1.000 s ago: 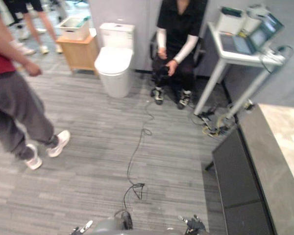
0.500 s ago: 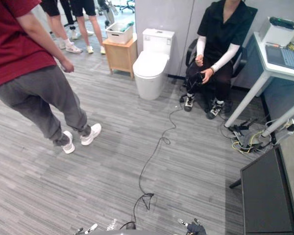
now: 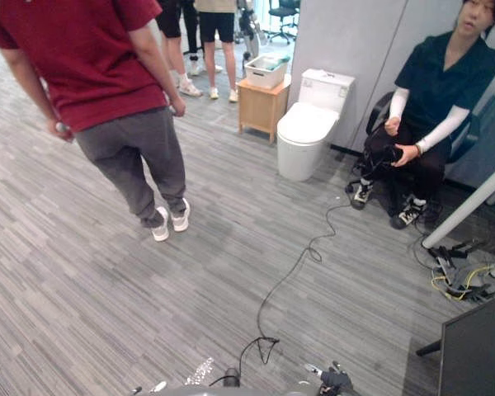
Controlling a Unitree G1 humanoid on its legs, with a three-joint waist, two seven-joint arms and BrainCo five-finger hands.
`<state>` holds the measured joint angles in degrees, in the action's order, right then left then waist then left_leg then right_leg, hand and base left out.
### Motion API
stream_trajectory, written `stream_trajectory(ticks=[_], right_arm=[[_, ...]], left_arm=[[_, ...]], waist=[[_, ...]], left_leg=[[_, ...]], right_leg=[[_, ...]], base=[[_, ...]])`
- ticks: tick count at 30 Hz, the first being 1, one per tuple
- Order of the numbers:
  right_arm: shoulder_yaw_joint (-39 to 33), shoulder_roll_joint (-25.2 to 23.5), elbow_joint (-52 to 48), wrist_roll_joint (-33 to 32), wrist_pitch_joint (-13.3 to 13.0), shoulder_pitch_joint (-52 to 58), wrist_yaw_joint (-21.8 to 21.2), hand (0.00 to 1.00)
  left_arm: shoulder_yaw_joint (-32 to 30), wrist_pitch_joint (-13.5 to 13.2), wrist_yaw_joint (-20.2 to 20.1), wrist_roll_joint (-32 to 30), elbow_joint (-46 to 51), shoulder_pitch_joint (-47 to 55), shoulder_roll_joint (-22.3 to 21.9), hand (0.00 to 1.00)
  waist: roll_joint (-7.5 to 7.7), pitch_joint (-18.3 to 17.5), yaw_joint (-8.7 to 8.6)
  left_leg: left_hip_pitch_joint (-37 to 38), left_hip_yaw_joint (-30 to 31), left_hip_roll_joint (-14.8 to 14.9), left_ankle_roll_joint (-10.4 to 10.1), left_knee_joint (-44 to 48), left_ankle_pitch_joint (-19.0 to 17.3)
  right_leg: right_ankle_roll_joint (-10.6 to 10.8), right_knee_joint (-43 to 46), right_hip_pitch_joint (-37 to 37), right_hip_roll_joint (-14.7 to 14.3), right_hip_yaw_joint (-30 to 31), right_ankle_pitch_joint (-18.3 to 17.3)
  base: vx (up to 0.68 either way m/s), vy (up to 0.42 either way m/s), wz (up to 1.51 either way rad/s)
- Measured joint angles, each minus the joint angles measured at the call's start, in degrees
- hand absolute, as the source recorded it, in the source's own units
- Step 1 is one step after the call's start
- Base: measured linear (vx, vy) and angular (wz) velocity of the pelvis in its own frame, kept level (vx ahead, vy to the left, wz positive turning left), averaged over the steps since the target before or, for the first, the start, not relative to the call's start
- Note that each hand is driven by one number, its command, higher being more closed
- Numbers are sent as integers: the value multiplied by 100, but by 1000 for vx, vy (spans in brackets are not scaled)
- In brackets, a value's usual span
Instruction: Organize washtable
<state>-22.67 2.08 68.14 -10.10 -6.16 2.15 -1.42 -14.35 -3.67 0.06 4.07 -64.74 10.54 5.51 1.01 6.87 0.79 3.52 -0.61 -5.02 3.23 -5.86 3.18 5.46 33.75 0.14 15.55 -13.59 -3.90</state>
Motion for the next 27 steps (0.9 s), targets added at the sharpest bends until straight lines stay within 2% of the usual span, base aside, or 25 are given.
stream_trajectory(ticks=[1,2,4,5,6,7,9,11,15,17,21,23,25,26,27], right_arm=[[-3,-42,6,0,-5,41,-1,0],[-4,-65,7,-4,-11,50,-3,0],[-31,-92,25,-4,-12,57,-6,0],[-94,-139,25,-5,-13,36,-7,0],[-197,-185,30,-6,-17,2,-6,0],[-240,-179,42,-6,-16,-18,-5,0],[-440,-170,24,-67,-14,41,4,0],[-439,-176,24,-63,-16,92,2,0],[-438,-202,19,-66,-26,100,3,0],[-430,-270,17,-63,-26,96,0,0],[-269,-338,23,-62,-27,64,-1,0],[-6,-340,17,-62,-40,34,0,0],[219,-320,4,-63,-42,60,1,0],[251,-310,-25,-62,-42,59,0,0],[241,-269,-112,-62,-42,69,0,0]], left_arm=[[-119,-1,-7,-2,6,20,1,0],[-210,-1,-8,-1,11,32,-13,0],[-389,-3,-10,0,19,37,-51,0],[-415,-7,-8,1,18,34,-38,0],[-454,-4,-3,-1,-12,-8,-24,0],[-495,4,-4,-1,-58,-52,-60,0],[-663,-7,5,7,-45,-67,-162,0],[-660,-25,-1,8,-44,-57,-167,0],[-657,-62,-4,9,-38,-61,-139,0],[-656,-63,-2,8,-28,-55,-114,0],[-651,-102,-1,24,24,-78,-76,0],[-658,-118,1,50,131,-77,-71,0],[-658,-114,3,53,221,-106,-100,0],[-661,-114,2,52,251,-134,-109,0],[-672,-109,5,53,308,-190,-163,0]], waist=[[57,-23,0],[77,-38,-2],[116,-111,4],[217,-160,24],[239,-122,15],[174,-68,-7],[144,-47,9],[135,-105,13],[196,-118,20],[228,-108,114],[328,-44,185],[350,8,255],[330,55,322],[318,97,324],[221,167,319]], left_leg=[[-56,64,1,0,0,0],[-122,78,4,-1,0,1],[-316,73,0,-68,-1,56],[-505,49,-12,-107,-1,229],[-643,42,-41,-94,-3,454],[-644,68,-6,-90,-5,536],[-580,63,107,-110,-7,554],[-565,98,173,-163,-7,637],[-719,202,173,-181,-7,652],[-736,240,84,-158,-7,670],[-709,432,-19,-132,-6,652],[-684,538,-14,-145,25,620],[-758,507,20,-98,292,428],[-904,435,33,-122,567,236],[-1307,-25,214,-320,1423,-331]], right_leg=[[2,-160,-6,-282,385,-227],[-73,-389,-47,-447,593,-354],[-262,-1239,-231,-621,951,-562],[-348,-1846,-362,-661,1052,-706],[-76,-2308,-444,-663,1058,-859],[-26,-2338,-467,-732,1017,-836],[-132,-2433,-571,-843,987,-779],[-114,-2563,-694,-886,869,-761],[-28,-2687,-692,-924,716,-720],[14,-2705,-726,-854,613,-685],[17,-2677,-889,-767,543,-679],[-33,-2446,-872,-786,559,-648],[-147,-2228,-863,-819,550,-571],[-201,-2161,-864,-824,538,-536],[-242,-2024,-866,-874,414,-438]], base=[[-95,-69,23],[-136,-75,15],[-128,-61,-7],[-181,-149,-27],[-182,-164,-20],[-150,-153,-4],[-64,-107,10],[-41,-93,16],[11,-33,23],[69,9,17],[83,18,30],[-8,36,29],[-58,54,24],[-85,55,43],[-127,67,57]])
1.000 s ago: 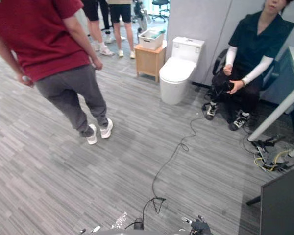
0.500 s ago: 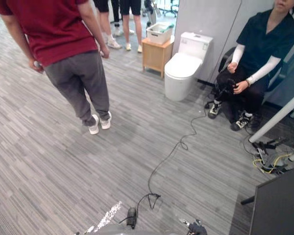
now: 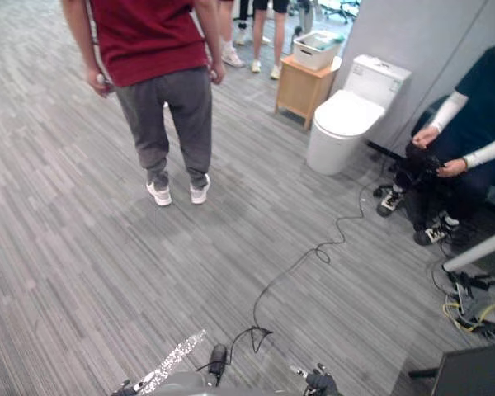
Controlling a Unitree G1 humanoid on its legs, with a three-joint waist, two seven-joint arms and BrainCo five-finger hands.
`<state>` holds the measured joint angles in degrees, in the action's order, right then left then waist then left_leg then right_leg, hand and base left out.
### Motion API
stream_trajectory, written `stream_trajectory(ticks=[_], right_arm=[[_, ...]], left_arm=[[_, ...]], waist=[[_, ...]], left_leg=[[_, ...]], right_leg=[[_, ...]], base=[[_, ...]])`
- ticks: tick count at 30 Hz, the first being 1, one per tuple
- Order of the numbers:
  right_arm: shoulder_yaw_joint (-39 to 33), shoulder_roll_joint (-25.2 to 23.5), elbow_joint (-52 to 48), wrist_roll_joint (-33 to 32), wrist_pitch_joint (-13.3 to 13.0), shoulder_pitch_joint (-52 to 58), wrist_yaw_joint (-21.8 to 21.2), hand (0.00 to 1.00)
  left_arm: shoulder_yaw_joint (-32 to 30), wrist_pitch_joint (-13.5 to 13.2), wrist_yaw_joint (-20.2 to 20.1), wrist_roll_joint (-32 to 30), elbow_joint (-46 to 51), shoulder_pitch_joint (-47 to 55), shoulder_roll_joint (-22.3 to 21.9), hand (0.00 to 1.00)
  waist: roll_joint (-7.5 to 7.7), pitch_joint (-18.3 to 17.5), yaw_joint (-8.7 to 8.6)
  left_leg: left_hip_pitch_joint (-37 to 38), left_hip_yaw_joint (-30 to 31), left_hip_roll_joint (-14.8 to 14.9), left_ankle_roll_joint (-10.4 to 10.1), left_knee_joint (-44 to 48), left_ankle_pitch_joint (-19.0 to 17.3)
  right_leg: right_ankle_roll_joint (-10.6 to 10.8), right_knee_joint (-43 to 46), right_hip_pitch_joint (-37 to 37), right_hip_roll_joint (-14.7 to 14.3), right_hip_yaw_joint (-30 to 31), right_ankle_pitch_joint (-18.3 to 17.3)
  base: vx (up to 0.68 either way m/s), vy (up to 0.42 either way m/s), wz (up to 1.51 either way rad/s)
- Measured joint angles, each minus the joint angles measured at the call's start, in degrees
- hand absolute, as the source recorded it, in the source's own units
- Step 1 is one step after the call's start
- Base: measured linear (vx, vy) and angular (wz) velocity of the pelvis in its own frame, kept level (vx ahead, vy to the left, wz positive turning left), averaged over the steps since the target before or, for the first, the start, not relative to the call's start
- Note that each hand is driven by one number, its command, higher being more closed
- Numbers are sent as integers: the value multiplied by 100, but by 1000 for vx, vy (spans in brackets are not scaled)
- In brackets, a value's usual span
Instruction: Organize washtable
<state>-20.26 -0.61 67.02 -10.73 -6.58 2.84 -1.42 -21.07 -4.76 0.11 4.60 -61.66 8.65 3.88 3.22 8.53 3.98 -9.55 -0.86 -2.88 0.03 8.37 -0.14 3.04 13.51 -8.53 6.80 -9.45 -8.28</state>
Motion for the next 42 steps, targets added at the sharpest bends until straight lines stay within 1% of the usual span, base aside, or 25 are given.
stream_trajectory(ticks=[1,2,3,4,5,6,7,8,9,10,11,12,14,16,17,24,26,32,35,36,37,39,40,41,42], right_arm=[[-14,63,-110,0,-4,59,4,0],[-16,71,-128,0,-4,88,4,0],[-18,-15,-157,1,-12,125,5,0],[-86,-33,-160,0,-37,120,5,0],[-303,-26,-161,2,-46,60,6,0],[-465,65,-171,4,-62,55,9,0],[-504,167,-171,-2,-76,32,11,0],[-622,145,-26,-1,-31,24,11,0],[-670,137,31,0,-15,92,8,0],[-736,65,156,-2,-27,85,15,0],[-809,152,141,-7,-23,71,18,0],[-821,164,148,-15,-19,70,24,0],[-896,213,186,-58,31,165,13,0],[-808,198,185,-53,28,162,13,0],[-788,160,186,-48,32,161,11,0],[-677,164,187,5,32,207,10,0],[-679,221,187,9,32,177,10,0],[-813,324,188,66,39,132,7,0],[-996,344,187,67,41,131,11,0],[-1065,366,208,66,41,156,11,0],[-1066,446,215,64,42,130,11,0],[-1068,428,248,62,44,161,12,0],[-1068,386,245,61,42,157,9,0],[-1067,301,237,60,42,81,6,0],[-1063,269,227,60,42,55,-2,0]], left_arm=[[-140,-5,1,9,99,7,-109,0],[-201,-4,9,31,125,13,-142,0],[-229,-10,1,68,160,38,-122,0],[-280,-2,-1,85,147,21,-56,0],[-376,11,3,96,88,44,-102,0],[-355,51,7,95,-11,148,-194,0],[-300,65,7,94,-44,212,-272,0],[-157,66,24,90,-98,127,-50,0],[-56,60,38,89,-119,41,30,0],[73,47,43,70,-152,-15,195,0],[126,61,43,70,-186,-34,194,0],[147,90,46,71,-251,-117,160,0],[345,51,30,71,-232,-65,57,0],[468,53,30,71,-236,88,61,0],[577,54,23,69,-236,110,109,0],[754,51,14,32,-259,141,213,0],[757,46,4,31,-264,130,215,0],[755,43,-2,32,-267,119,229,0],[762,30,-9,36,-247,116,269,0],[793,15,0,35,-253,97,263,0],[864,4,3,37,-266,92,239,0],[1037,-22,-3,38,-259,96,272,0],[1102,-38,-7,44,-244,58,276,0],[1225,-35,-6,45,-251,12,363,0],[1224,-36,-8,45,-246,9,381,0]], waist=[[-138,29,-14],[-135,17,-5],[53,-49,4],[95,-56,2],[34,-56,6],[-262,-143,5],[-413,-224,-23],[-150,-280,-73],[2,-332,-211],[175,-423,-313],[-60,-380,-363],[-86,-372,-368],[-262,-440,-308],[-329,-556,-323],[-204,-596,-315],[-117,-639,-318],[-97,-644,-316],[-67,-605,-306],[27,-590,-295],[25,-529,-313],[-71,-443,-336],[-112,-387,-312],[-194,-283,-304],[-101,-187,-316],[-65,-157,-316]], left_leg=[[-196,-476,265,-40,447,-397],[-192,-742,376,35,479,-495],[-170,-1250,494,102,527,-559],[-331,-1641,655,364,1105,-643],[-637,-1814,994,588,2276,-833],[-621,-1681,1406,291,2446,-1083],[-580,-1544,1276,132,2194,-1347],[-438,-1485,665,54,1446,-1026],[-247,-1536,446,15,940,-981],[-206,-1825,390,32,930,-1000],[-198,-1724,538,210,1014,-854],[-185,-1592,427,184,901,-832],[332,-1596,240,227,-111,-408],[515,-1585,157,220,-687,-187],[660,-1583,87,183,-987,-126],[731,-1369,28,89,-1423,243],[696,-1292,-30,118,-1426,322],[656,-1044,-259,122,-1427,322],[717,-993,-409,192,-1422,271],[792,-859,-453,258,-1423,244],[939,-698,-407,337,-1421,296],[1169,-577,-301,379,-1396,267],[1321,-490,-275,534,-1378,277],[1444,-413,-289,689,-1377,272],[1486,-375,-289,711,-1377,257]], right_leg=[[-88,105,4,-37,-142,64],[-104,141,2,-15,-151,76],[-123,128,36,186,-139,89],[-71,114,90,321,-156,55],[57,123,82,427,-202,-34],[159,140,118,340,-238,-91],[272,149,181,323,-215,-159],[310,-9,255,624,-85,-314],[253,-218,210,697,-54,-336],[64,-678,182,677,-181,-259],[241,-750,105,550,-170,-115],[297,-750,69,613,-162,-37],[121,-688,142,640,-157,478],[164,-676,190,622,-147,586],[165,-678,193,629,-150,587],[336,-766,185,556,-436,467],[332,-781,182,606,-557,249],[257,-874,37,742,-976,-99],[94,-856,-134,909,-1226,-189],[12,-554,-200,922,-1252,-188],[-249,101,-84,941,-1237,-100],[-600,1176,298,1027,-1133,140],[-711,2216,707,1174,-914,369],[-494,3148,1137,1213,-648,244],[-358,3478,1349,1181,-525,160]], base=[[-124,49,54],[-83,29,39],[-6,31,24],[58,84,5],[105,140,-32],[92,147,-40],[16,212,-8],[-14,165,44],[18,121,91],[71,-73,83],[77,-58,76],[50,101,40],[39,265,14],[26,158,-2],[28,110,0],[22,-31,8],[39,-116,18],[1,-53,28],[63,30,38],[105,35,45],[142,102,53],[140,134,40],[155,102,33],[151,79,32],[101,58,29]])
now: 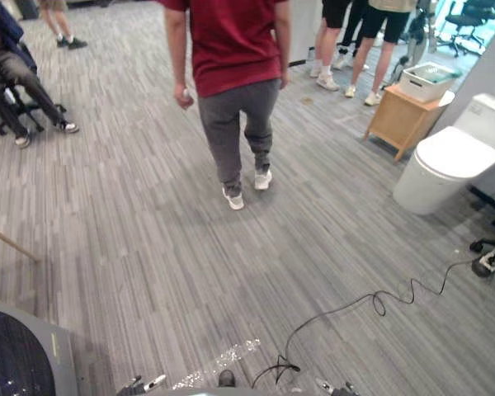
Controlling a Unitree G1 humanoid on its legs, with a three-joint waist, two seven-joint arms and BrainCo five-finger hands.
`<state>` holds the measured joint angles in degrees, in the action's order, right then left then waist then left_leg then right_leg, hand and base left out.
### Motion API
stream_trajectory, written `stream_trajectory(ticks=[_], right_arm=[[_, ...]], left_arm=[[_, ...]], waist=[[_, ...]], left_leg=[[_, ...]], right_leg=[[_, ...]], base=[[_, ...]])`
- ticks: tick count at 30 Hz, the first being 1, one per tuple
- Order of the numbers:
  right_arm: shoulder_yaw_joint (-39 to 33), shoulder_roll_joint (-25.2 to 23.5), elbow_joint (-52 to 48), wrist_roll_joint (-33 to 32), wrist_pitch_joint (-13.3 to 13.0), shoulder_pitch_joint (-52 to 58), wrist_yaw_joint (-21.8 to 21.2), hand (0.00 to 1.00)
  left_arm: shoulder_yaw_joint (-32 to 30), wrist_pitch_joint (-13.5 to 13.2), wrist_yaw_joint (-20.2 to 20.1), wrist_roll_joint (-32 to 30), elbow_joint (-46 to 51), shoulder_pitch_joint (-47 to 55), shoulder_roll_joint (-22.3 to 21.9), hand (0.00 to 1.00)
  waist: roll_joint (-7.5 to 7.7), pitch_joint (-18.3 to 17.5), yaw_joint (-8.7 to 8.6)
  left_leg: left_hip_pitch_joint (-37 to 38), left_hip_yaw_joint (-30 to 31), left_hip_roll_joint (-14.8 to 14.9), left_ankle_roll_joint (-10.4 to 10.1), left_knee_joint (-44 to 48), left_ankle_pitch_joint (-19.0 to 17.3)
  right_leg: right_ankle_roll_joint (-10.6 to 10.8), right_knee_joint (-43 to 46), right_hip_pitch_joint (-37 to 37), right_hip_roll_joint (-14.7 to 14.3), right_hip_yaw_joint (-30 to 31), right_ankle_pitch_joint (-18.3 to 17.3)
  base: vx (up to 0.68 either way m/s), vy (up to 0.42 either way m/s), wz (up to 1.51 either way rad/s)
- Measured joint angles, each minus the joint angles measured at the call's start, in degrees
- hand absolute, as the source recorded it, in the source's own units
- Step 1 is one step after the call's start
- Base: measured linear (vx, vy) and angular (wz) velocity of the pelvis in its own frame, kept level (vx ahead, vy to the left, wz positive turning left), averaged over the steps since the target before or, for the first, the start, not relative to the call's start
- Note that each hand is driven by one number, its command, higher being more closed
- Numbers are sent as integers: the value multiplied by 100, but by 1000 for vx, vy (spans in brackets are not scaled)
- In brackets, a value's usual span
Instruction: Organize washtable
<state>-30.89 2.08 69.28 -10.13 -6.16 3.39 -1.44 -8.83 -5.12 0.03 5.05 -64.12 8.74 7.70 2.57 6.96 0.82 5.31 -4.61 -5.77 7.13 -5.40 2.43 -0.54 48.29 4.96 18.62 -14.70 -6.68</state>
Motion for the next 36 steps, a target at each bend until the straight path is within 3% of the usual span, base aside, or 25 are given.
stream_trajectory(ticks=[2,5,7,9,10,11,13,14,19,24,27,28,29,30,32,33,36], right_arm=[[-4,-24,-95,-5,-20,-22,7,0],[2,-55,-276,-85,-39,-1,11,0],[61,-58,-392,-88,-83,26,9,0],[20,-76,-381,-95,-80,48,4,0],[-15,-85,-375,-93,-75,47,6,0],[-167,-142,-357,-98,-74,81,12,0],[-382,-200,-265,-99,-48,80,19,0],[-513,-186,-256,-99,-13,54,26,0],[-570,-91,-263,-117,-27,-42,25,0],[-107,68,-263,-180,-106,-168,28,0],[52,60,-261,-228,-132,-158,24,0],[202,43,-272,-249,-133,-106,20,0],[296,61,-287,-260,-131,-56,21,0],[378,90,-282,-268,-126,-24,29,0],[365,74,-313,-268,-125,-43,47,0],[331,33,-318,-268,-127,-93,49,0],[256,-54,-397,-271,-132,-219,54,0]], left_arm=[[-36,0,4,12,-1,-2,-16,0],[-309,36,6,46,14,27,-150,0],[-498,41,8,52,86,20,-238,0],[-630,27,2,52,166,10,-310,0],[-677,28,0,51,166,0,-325,0],[-811,32,3,51,174,-24,-372,0],[-973,30,3,57,182,-36,-409,0],[-974,34,6,74,159,-67,-465,0],[-696,8,5,88,133,-133,-571,0],[-246,-39,4,107,125,-154,-507,0],[-225,-42,5,117,170,-118,-429,0],[-356,-40,10,117,183,-107,-412,0],[-467,-37,3,117,193,-112,-431,0],[-587,-23,7,158,173,-86,-483,0],[-612,-30,4,160,167,-87,-469,0],[-719,-30,12,160,162,-80,-452,0],[-768,-27,12,171,157,-12,-475,0]], waist=[[-23,99,16],[-124,170,21],[-166,189,37],[-192,167,71],[-189,165,85],[-152,137,174],[-111,97,182],[-196,83,185],[-545,-182,147],[-571,-295,140],[-481,-277,154],[-416,-249,151],[-405,-212,169],[-526,-157,257],[-497,-124,317],[-404,-64,322],[-389,-58,319]], left_leg=[[209,77,0,58,0,-78],[399,144,-70,-40,-2,-205],[507,231,-108,-80,-2,-327],[425,343,-114,-185,-7,-505],[421,351,-115,-185,-6,-519],[417,382,-113,-221,-4,-596],[439,472,-104,-328,6,-694],[402,442,13,-417,156,-749],[347,449,412,-653,386,-861],[316,426,445,-791,733,-779],[-293,194,386,-865,2386,-829],[-809,11,441,-921,3710,-793],[-1062,-61,493,-1053,4377,-705],[-1705,-81,763,-1276,5813,-477],[-2110,-278,1089,-1041,6377,-1078],[-2168,-438,1283,-1038,6082,-1288],[-1851,-657,1538,-1014,4546,-1338]], right_leg=[[417,615,641,-204,255,-263],[666,608,1104,-310,259,-413],[664,109,1283,-466,348,-432],[599,-1602,1162,-719,423,-352],[564,-1776,1138,-748,442,-325],[456,-2395,1021,-851,523,-187],[351,-3095,699,-930,527,151],[412,-3326,528,-1033,425,328],[128,-3349,410,-1357,185,586],[126,-3623,78,-1371,102,585],[105,-3690,-100,-1373,190,365],[38,-4089,-384,-1482,360,515],[-44,-4131,-509,-1486,291,514],[-59,-4206,-819,-1544,283,448],[-76,-4213,-1019,-1452,394,434],[-65,-4249,-1128,-1304,425,427],[188,-4269,-1175,-1127,369,248]], base=[[84,58,20],[80,56,18],[77,28,23],[75,-10,30],[101,-30,12],[142,-44,4],[244,-95,16],[268,-116,22],[309,-88,19],[209,-14,19],[96,-17,13],[20,-49,6],[85,-29,-4],[111,34,-16],[165,100,-37],[186,149,-52],[158,230,-64]])
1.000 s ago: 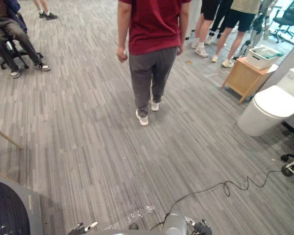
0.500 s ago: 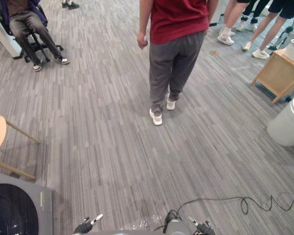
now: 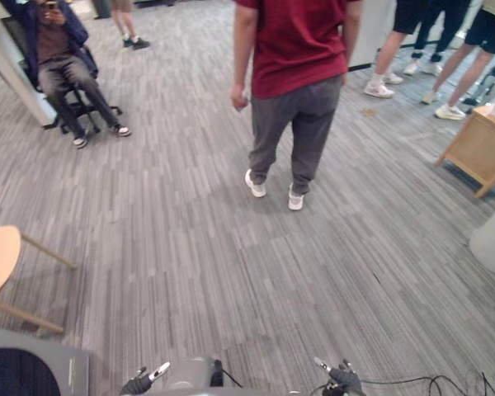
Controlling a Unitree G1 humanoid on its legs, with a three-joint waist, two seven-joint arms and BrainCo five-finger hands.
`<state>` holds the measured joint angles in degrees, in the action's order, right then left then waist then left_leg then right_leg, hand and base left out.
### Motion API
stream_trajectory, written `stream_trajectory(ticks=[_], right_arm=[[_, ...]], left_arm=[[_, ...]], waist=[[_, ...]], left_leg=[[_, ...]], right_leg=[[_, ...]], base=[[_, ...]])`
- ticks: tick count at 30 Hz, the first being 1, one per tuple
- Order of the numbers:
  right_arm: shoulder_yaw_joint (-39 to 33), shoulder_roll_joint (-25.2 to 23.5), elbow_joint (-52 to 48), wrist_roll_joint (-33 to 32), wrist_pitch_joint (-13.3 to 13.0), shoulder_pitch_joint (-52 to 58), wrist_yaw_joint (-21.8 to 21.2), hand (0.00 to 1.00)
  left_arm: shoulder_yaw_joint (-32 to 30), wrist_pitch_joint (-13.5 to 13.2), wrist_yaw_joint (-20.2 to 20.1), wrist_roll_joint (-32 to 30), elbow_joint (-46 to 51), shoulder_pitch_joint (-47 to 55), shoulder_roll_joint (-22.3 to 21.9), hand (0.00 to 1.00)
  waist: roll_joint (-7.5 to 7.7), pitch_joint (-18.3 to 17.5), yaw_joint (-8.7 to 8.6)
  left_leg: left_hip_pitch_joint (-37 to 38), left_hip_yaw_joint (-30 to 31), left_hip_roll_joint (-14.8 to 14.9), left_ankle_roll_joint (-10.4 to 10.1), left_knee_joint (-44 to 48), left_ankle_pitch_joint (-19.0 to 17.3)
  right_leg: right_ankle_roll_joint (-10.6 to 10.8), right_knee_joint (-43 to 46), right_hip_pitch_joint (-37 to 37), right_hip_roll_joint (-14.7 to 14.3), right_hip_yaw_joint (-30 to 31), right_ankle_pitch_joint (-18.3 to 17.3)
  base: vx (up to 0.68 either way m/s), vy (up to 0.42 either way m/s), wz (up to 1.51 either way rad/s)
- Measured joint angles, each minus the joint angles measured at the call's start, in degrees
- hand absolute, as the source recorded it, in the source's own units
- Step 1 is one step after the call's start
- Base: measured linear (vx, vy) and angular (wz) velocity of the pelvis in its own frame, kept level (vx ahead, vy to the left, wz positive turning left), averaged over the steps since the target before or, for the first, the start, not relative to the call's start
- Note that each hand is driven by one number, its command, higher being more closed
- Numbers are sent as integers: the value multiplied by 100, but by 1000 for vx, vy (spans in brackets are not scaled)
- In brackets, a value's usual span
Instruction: Organize washtable
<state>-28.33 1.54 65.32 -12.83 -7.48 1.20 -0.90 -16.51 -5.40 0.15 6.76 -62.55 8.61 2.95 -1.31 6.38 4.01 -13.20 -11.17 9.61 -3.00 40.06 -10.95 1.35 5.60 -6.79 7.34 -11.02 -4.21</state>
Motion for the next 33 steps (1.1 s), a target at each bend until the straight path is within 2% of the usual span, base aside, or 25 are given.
stream_trajectory(ticks=[1,2,3,4,5,6,8,9,11,17,20,22,23,24,25,26,27,28,29,30,31,33], right_arm=[[-48,4,-61,-1,-7,-7,-1,0],[-153,-42,5,0,8,19,20,0],[-143,-85,81,0,16,47,47,0],[-151,-124,211,4,31,83,75,0],[-161,-104,308,10,33,145,82,0],[-161,-98,316,14,33,159,79,0],[-145,-104,355,29,34,109,60,0],[-137,-102,352,55,34,78,59,0],[-127,-93,351,166,33,35,60,0],[-111,-51,353,208,57,28,59,0],[-113,79,354,210,57,57,61,0],[-127,128,351,209,56,143,58,0],[-160,129,348,208,54,211,56,0],[-162,122,349,206,53,265,56,0],[-131,90,352,206,58,332,40,0],[-128,25,356,205,62,363,-40,0],[-150,7,346,189,60,355,-64,0],[-156,24,304,175,51,339,-61,0],[-160,40,279,157,17,326,-64,0],[-163,34,257,151,1,329,-64,0],[-161,2,156,142,-6,308,-65,0],[-163,-2,94,136,-1,317,-62,0]], left_arm=[[14,11,8,-24,-43,14,-5,0],[5,15,-3,-34,-130,-71,19,0],[8,12,25,-35,-156,-76,80,0],[-2,9,23,-35,-144,-92,173,0],[-9,24,24,-47,-151,-89,206,0],[6,24,24,-73,-152,-85,207,0],[33,25,20,-86,-168,-69,197,0],[73,25,21,-90,-172,-66,197,0],[132,23,11,-96,-174,-80,205,0],[311,13,12,-97,-182,-81,247,0],[311,13,12,-97,-269,-72,232,0],[326,14,-2,-101,-277,-57,214,0],[337,15,-9,-110,-287,-54,246,0],[347,16,-10,-117,-287,-53,265,0],[362,28,-13,-135,-303,-50,289,0],[345,59,-12,-140,-322,-51,304,0],[329,72,-11,-142,-328,-63,315,0],[304,118,-12,-143,-331,-50,306,0],[287,122,-13,-144,-330,-63,270,0],[261,123,-12,-148,-329,-62,255,0],[163,127,-9,-156,-328,-63,225,0],[-44,131,-6,-161,-306,-73,140,0]], waist=[[-101,-7,-27],[-68,26,-5],[44,23,-14],[263,-6,-47],[309,-76,-21],[338,-119,-26],[292,-181,-15],[335,-237,-19],[252,-344,-17],[227,-449,-4],[175,-475,-10],[113,-467,-20],[173,-438,-34],[209,-416,-52],[198,-374,-164],[283,-301,-191],[297,-263,-189],[269,-202,-192],[216,-120,-212],[207,-117,-232],[205,-101,-286],[176,-97,-306]], left_leg=[[242,-59,100,-135,-1244,142],[447,-157,-82,52,-2010,199],[543,-165,-247,11,-2268,244],[602,-144,-510,222,-2530,384],[610,-130,-724,329,-2686,449],[680,-108,-856,381,-2831,479],[851,-128,-1067,520,-3192,567],[888,-140,-1109,537,-3265,579],[957,-140,-1237,580,-3448,605],[1115,-139,-1255,592,-3617,612],[1264,-90,-1242,592,-3624,612],[1481,61,-1253,594,-3650,613],[1687,193,-1294,608,-3723,604],[1788,281,-1343,665,-3761,567],[1916,436,-1391,800,-3802,480],[2048,526,-1433,845,-3809,458],[2122,549,-1434,865,-3810,445],[2265,567,-1409,880,-3830,432],[2392,590,-1362,880,-3902,429],[2442,604,-1345,882,-3934,423],[2519,648,-1324,913,-4013,374],[2521,661,-1230,817,-4001,282]], right_leg=[[181,9,2,-26,-59,-144],[359,8,14,55,19,-342],[408,-9,33,154,112,-351],[416,-10,34,255,251,-322],[460,17,100,401,308,-202],[477,33,97,491,326,-124],[440,21,117,646,324,-13],[450,16,121,678,325,18],[523,17,183,777,324,95],[577,73,164,779,324,156],[578,565,231,767,319,154],[580,1722,559,827,317,153],[614,2608,849,973,335,203],[607,3058,1017,1049,363,316],[519,3903,1320,1153,451,590],[467,4673,1646,1148,647,529],[473,5020,1827,1104,668,322],[416,5481,2155,968,634,-97],[405,5516,2352,793,477,-336],[378,5407,2450,728,375,-390],[330,4977,2576,659,162,-439],[295,3817,2578,565,-118,-420]], base=[[136,326,-23],[118,324,-3],[139,270,33],[173,222,44],[189,215,47],[176,220,28],[176,220,6],[163,181,-5],[164,146,1],[118,1,-2],[79,-17,3],[57,35,33],[22,17,52],[31,39,77],[42,49,72],[39,39,59],[19,-18,25],[-5,-73,11],[-21,-88,13],[-41,-128,18],[-31,-146,20],[10,-141,12]])
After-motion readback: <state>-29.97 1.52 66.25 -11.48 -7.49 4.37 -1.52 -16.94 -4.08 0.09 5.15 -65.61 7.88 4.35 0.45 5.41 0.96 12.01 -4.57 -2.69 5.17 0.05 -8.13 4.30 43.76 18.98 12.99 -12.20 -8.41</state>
